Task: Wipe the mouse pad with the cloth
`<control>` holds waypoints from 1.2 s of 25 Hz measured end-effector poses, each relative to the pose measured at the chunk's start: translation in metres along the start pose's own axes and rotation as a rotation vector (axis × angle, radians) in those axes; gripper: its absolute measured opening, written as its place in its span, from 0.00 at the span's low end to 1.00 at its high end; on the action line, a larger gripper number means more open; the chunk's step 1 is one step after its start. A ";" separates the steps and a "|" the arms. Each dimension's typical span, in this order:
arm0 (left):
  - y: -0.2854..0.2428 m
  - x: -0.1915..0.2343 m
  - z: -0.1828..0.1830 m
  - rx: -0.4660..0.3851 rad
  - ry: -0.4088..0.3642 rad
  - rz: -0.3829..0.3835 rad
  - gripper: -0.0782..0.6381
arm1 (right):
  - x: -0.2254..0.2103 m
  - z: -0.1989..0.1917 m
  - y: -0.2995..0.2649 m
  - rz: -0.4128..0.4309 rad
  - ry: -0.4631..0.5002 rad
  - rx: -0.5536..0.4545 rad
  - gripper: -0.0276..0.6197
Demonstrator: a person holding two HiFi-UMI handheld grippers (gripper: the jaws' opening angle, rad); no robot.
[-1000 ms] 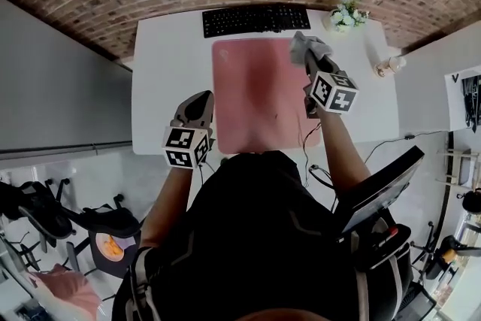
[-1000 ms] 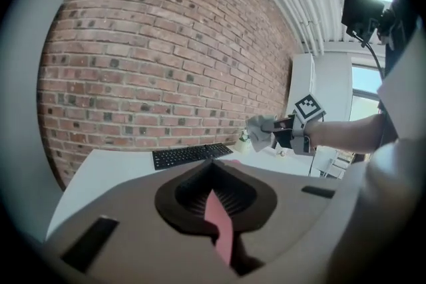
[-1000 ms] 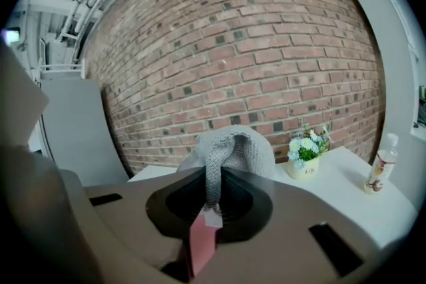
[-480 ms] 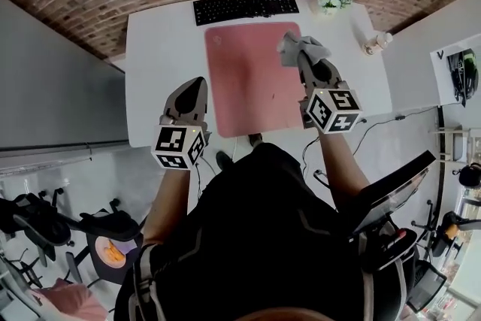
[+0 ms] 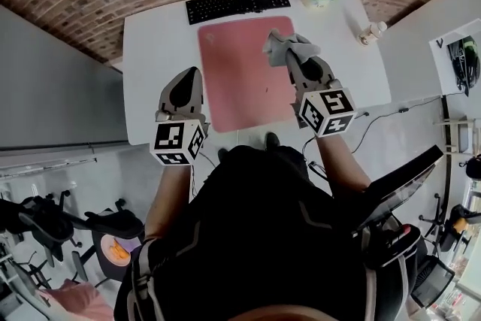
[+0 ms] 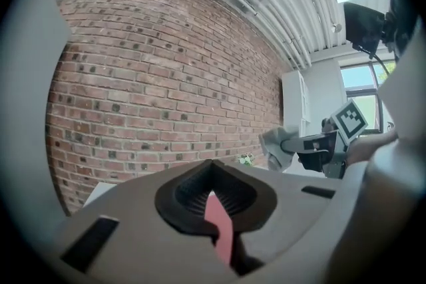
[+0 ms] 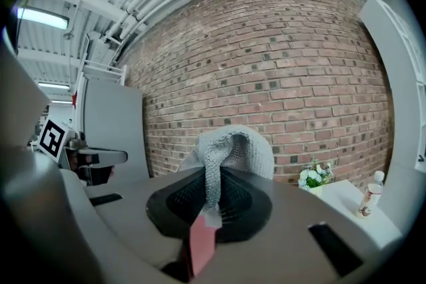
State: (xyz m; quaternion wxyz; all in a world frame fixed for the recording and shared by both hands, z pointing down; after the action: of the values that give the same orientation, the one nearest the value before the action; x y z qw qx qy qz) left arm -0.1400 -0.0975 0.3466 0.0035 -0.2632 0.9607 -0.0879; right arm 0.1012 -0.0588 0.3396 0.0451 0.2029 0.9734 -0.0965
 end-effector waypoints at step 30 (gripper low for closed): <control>-0.012 -0.068 0.013 0.010 -0.017 0.090 0.11 | -0.045 0.004 0.018 0.113 0.033 -0.009 0.09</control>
State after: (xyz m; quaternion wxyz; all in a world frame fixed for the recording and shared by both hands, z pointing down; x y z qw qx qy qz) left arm -0.0745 -0.0757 0.3328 0.0170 -0.2205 0.9710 -0.0904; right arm 0.1495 -0.0603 0.3386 0.0354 0.2591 0.9613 -0.0862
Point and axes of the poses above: the fingertips, and each gripper's own axes: y backward along the fingers, x to its left, z out of its top, the point moved 4 cm from there along y, backward along the fingers, and after that the axes turned 11 degrees about z, right-handed, at the moved point
